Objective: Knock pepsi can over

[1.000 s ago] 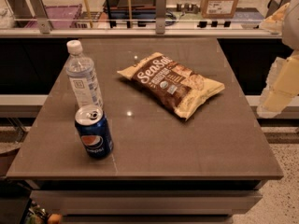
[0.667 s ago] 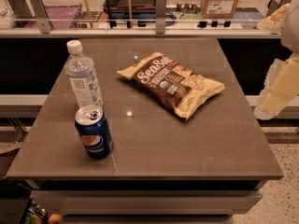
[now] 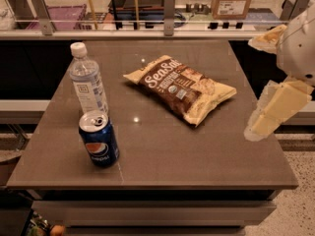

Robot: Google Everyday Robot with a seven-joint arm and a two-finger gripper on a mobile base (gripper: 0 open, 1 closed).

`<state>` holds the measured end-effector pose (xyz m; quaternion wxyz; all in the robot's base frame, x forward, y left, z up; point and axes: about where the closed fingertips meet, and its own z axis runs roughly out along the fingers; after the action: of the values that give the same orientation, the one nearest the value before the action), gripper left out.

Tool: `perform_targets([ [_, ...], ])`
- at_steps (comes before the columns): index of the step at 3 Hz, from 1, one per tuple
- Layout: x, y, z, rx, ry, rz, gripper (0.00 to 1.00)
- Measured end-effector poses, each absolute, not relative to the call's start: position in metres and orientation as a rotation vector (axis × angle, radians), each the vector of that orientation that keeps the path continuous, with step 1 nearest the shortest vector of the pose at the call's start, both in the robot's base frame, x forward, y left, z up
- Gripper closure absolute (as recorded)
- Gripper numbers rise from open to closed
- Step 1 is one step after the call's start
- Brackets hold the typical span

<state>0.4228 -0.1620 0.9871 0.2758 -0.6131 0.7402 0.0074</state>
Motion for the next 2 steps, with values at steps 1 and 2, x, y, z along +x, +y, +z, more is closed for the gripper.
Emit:
perform_targets([
  [1, 0.419, -0.145, 0.958, -1.603, 1.934, 0.174, 0.0],
  [2, 0.417, -0.127, 0.937, -1.54, 1.869, 0.311, 0.0],
])
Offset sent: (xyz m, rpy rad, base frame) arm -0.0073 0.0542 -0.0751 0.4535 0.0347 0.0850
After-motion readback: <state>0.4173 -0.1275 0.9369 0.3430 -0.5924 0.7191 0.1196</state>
